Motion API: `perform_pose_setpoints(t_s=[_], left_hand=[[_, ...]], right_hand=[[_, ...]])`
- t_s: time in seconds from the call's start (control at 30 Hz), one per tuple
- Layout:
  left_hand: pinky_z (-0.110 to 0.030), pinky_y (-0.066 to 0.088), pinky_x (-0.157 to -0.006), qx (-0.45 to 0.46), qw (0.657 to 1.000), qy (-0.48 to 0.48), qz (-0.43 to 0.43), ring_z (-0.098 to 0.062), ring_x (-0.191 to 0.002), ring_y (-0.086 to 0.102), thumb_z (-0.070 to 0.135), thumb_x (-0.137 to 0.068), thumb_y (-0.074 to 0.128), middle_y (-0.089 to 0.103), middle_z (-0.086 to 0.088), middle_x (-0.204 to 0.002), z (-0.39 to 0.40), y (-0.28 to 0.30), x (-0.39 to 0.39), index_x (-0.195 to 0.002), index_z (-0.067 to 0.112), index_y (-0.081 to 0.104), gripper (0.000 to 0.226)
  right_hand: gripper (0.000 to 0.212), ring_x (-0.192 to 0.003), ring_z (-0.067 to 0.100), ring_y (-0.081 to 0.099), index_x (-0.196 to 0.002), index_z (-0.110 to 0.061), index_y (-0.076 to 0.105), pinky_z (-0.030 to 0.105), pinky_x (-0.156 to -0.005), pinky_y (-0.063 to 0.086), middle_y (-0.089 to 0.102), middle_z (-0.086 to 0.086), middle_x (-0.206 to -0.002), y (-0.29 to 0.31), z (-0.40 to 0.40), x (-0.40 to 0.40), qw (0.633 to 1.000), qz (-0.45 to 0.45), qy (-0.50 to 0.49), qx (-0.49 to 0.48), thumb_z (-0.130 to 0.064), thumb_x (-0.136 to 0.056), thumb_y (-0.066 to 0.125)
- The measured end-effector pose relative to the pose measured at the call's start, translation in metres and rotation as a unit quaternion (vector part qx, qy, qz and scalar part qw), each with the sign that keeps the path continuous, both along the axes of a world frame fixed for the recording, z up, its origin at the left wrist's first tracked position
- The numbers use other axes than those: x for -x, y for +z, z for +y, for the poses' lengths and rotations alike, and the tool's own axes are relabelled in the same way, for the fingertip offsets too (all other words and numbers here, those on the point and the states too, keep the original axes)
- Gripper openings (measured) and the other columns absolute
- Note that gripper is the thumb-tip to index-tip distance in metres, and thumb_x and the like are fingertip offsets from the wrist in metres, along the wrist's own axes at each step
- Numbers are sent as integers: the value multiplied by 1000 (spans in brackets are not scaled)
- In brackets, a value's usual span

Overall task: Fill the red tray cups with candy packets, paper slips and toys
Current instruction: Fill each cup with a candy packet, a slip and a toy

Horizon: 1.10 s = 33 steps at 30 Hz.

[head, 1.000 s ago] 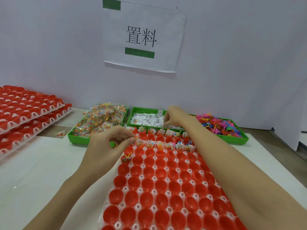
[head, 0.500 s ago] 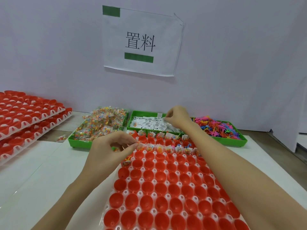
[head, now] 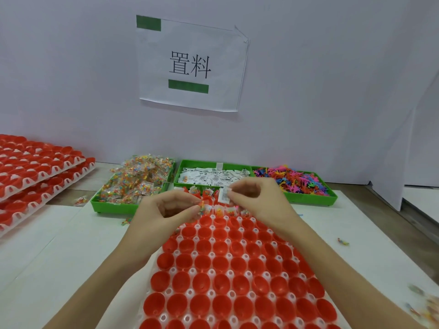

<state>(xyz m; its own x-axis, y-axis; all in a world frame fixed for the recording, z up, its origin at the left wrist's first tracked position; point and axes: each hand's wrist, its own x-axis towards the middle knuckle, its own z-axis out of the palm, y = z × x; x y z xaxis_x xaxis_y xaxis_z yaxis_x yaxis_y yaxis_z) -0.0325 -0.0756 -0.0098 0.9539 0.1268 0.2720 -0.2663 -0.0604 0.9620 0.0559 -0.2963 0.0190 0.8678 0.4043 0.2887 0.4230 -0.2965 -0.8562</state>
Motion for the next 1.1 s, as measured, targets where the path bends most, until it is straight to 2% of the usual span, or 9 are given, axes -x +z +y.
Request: perform_pose_setpoints(t_s=[0.2,0.33,0.53,0.73,0.83,0.97,1.1], left_hand=[[-21,59,-75,-27,998,-51,2,-24,-85,78,15,-77,85,80,-9,-91,-18,5,8,-92,15,82,16],[-22,60,-76,-39,998,-53,-10,-23,-85,78,14,-77,86,80,-8,-91,-22,7,9,-95,13,80,19],[-30,62,-84,-76,994,-78,-19,-23,-90,77,20,-82,84,79,-6,-95,-20,5,10,-106,26,81,24],[-24,60,-81,-91,993,-72,-25,-20,-88,76,26,-79,86,79,-6,-91,-22,4,10,-94,23,81,16],[-24,60,-79,-70,995,-72,-8,-22,-86,77,25,-76,87,78,-9,-89,-23,4,10,-90,18,80,18],[-22,60,-79,-65,996,-62,2,-24,-84,77,22,-75,87,78,-9,-86,-22,6,12,-88,20,79,15],[-18,58,-76,-57,997,-57,0,-21,-83,77,17,-75,86,79,-8,-86,-19,7,10,-88,17,79,15]], right_hand=[[10,-81,8,72,-92,-26,78,27,-76,59,75,-12,-83,-17,-3,50,996,-79,-5,39,-17,-92,75],[10,-78,11,72,-95,-23,79,22,-71,56,76,-6,-83,-18,-5,59,999,-32,23,-15,-16,-94,72],[10,-69,10,71,-96,-19,80,18,-67,54,77,-2,-81,-21,-6,64,998,-12,24,-53,-13,-93,73],[4,-68,15,73,-94,-11,77,22,-65,57,77,8,-80,-19,-10,63,992,45,29,-111,-12,-92,74],[10,-77,20,75,-99,-9,77,25,-68,59,78,9,-85,-15,-16,57,992,50,26,-111,-11,-97,67],[14,-78,20,76,-100,-11,76,22,-66,58,78,6,-84,-6,-39,34,993,16,-45,-107,-11,-100,62],[15,-71,18,73,-96,-10,75,24,-64,60,77,6,-78,-5,-70,-28,979,-11,-195,-64,-8,-100,61]])
